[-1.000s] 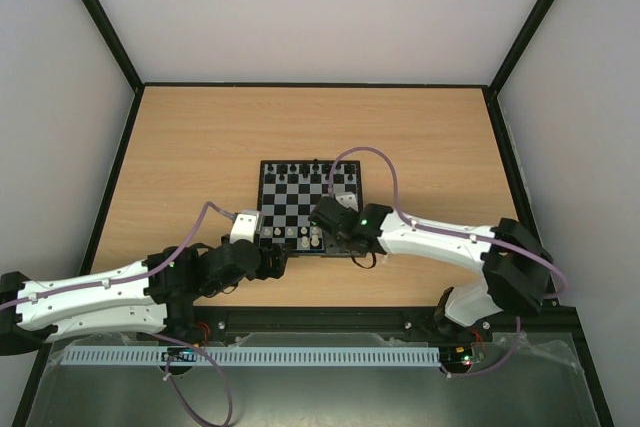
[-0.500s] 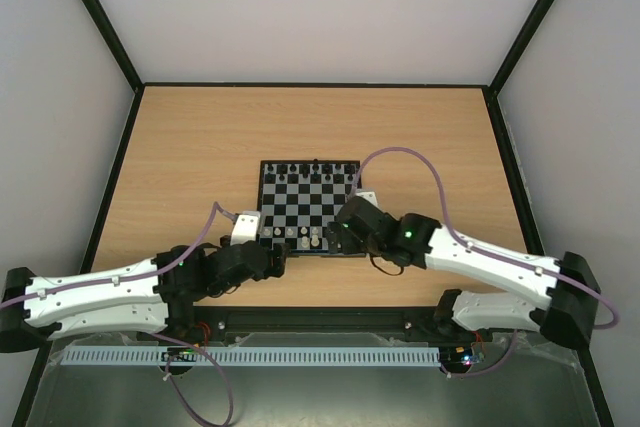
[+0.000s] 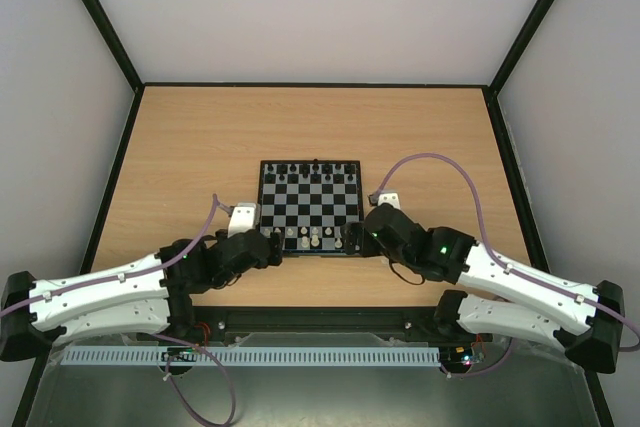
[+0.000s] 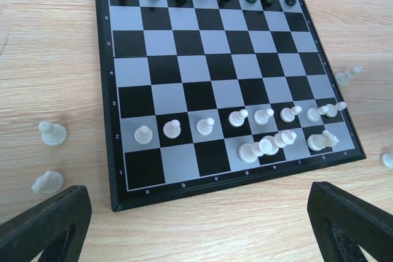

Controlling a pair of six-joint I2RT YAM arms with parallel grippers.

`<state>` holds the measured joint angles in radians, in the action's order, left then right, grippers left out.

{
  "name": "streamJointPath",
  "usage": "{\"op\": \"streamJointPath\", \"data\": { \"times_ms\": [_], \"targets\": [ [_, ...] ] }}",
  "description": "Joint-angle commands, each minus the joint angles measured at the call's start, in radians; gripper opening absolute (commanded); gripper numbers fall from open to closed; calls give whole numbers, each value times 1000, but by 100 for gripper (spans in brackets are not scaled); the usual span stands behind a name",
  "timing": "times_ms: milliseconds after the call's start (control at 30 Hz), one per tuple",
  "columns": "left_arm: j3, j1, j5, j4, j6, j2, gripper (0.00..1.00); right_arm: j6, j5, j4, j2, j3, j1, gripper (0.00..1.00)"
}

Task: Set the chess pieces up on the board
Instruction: Pick up the chess piece at the center of the board.

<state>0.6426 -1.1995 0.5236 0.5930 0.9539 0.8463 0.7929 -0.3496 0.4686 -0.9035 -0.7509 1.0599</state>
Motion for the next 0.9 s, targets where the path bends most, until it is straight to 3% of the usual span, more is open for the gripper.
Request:
{"op": "streamJointPath", "data": {
  "times_ms": [0, 333, 867],
  "targets": [
    [36, 15, 11, 8, -17, 8, 99, -16, -58, 74, 17, 7, 1, 99],
    [2, 60, 7, 17, 5, 8, 99, -17, -93, 58, 133, 42, 2, 99],
    [-74, 327, -88, -56, -43, 117, 99, -46, -55, 17, 128, 70, 1, 99]
  ]
}}
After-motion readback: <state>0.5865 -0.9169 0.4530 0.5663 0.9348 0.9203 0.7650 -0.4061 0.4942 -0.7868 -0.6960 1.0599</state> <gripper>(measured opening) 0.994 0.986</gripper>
